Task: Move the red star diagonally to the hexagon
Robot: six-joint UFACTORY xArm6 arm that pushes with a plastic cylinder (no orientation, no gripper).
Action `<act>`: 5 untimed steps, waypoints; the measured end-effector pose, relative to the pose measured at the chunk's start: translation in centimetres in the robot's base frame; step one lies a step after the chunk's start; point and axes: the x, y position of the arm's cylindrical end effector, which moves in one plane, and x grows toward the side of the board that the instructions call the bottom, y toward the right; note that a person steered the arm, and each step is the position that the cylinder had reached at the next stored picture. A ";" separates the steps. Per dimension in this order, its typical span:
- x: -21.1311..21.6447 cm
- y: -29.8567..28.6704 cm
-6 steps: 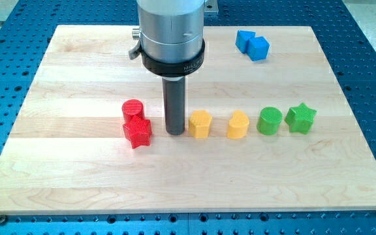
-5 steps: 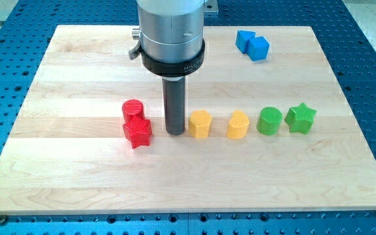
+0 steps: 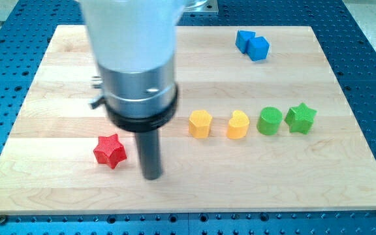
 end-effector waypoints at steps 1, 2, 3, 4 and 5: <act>0.3 -3.2; -0.7 -3.8; 1.8 -4.7; 0.4 -8.8; -1.6 -8.7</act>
